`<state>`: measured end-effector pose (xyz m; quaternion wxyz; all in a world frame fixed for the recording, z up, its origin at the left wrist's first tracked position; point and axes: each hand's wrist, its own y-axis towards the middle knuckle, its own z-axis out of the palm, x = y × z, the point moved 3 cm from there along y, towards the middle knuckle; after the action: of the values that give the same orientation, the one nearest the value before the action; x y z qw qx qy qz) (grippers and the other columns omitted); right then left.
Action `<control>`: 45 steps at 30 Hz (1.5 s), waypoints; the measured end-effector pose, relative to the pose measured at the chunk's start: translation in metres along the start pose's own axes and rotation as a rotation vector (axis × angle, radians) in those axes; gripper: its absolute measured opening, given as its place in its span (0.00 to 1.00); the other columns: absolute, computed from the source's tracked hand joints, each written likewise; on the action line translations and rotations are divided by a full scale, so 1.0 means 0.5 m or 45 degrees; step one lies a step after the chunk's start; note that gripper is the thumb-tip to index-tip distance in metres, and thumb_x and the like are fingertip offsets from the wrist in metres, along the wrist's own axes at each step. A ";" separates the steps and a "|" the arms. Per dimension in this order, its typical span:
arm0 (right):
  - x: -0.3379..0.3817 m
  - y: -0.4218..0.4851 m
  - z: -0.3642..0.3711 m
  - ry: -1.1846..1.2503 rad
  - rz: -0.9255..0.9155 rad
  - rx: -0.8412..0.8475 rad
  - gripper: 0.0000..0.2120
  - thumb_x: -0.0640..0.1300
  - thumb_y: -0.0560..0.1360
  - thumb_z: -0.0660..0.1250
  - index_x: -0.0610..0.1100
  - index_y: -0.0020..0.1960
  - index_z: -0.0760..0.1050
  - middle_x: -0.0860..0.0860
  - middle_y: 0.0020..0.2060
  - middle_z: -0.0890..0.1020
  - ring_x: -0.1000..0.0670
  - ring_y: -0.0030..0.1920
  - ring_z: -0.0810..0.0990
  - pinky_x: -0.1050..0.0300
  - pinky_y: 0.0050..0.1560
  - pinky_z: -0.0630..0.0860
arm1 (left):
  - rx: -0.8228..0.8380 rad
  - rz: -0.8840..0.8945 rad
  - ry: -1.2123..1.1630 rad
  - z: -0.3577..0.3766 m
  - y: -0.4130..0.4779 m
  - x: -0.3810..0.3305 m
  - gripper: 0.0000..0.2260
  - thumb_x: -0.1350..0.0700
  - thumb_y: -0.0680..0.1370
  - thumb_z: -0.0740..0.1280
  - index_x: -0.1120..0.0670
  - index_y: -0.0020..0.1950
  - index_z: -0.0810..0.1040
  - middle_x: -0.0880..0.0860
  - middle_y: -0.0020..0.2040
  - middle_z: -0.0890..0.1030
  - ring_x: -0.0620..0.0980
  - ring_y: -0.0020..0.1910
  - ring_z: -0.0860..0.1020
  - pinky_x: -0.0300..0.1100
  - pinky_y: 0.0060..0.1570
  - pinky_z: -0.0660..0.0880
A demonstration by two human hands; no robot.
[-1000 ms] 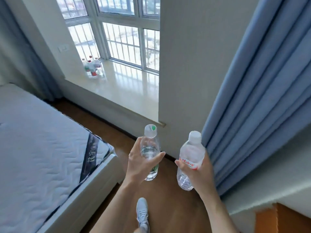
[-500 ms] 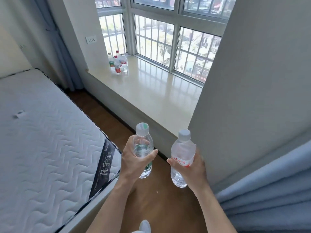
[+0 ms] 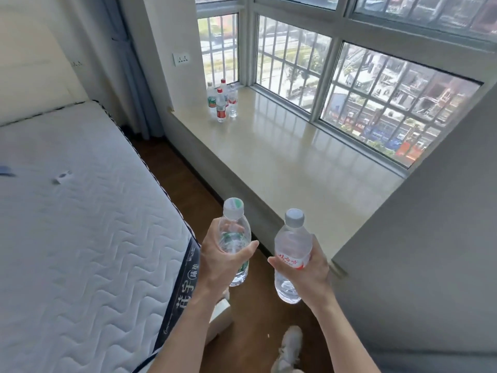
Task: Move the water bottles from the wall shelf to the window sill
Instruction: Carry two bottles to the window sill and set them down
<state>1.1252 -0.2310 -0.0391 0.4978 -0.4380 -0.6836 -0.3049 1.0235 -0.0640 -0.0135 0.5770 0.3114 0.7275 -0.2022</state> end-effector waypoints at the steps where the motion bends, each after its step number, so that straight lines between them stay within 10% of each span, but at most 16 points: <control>1: 0.003 0.024 0.009 0.009 -0.001 0.021 0.27 0.52 0.61 0.84 0.58 0.53 0.72 0.67 0.44 0.81 0.62 0.47 0.81 0.68 0.42 0.75 | -0.018 -0.006 0.012 0.000 0.020 0.003 0.21 0.55 0.68 0.79 0.44 0.52 0.71 0.43 0.49 0.77 0.31 0.47 0.77 0.23 0.38 0.72; 9: 0.025 0.295 0.074 0.065 -0.014 0.201 0.28 0.57 0.58 0.83 0.56 0.53 0.74 0.57 0.45 0.83 0.52 0.46 0.84 0.42 0.50 0.81 | -0.222 -0.026 0.097 0.021 0.239 0.019 0.21 0.57 0.67 0.80 0.46 0.51 0.71 0.29 0.46 0.77 0.31 0.47 0.77 0.25 0.41 0.74; 26: 0.134 0.756 0.262 0.045 -0.221 0.658 0.26 0.54 0.60 0.82 0.58 0.52 0.72 0.62 0.43 0.82 0.55 0.45 0.83 0.52 0.46 0.81 | -0.713 -0.155 0.045 0.004 0.589 0.008 0.26 0.44 0.63 0.77 0.45 0.57 0.73 0.46 0.51 0.80 0.46 0.51 0.81 0.43 0.51 0.79; 45: 0.297 1.093 0.748 0.086 -0.347 0.834 0.29 0.54 0.62 0.81 0.53 0.58 0.73 0.53 0.49 0.82 0.52 0.51 0.82 0.53 0.50 0.81 | -0.832 -0.197 0.100 -0.324 1.036 0.124 0.22 0.53 0.67 0.80 0.40 0.50 0.71 0.38 0.49 0.77 0.30 0.51 0.75 0.30 0.47 0.71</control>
<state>1.4459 0.3669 -0.0276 0.5889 -0.1495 -0.7804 -0.1476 1.2549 0.4305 0.0013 0.6007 0.0613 0.7971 0.0105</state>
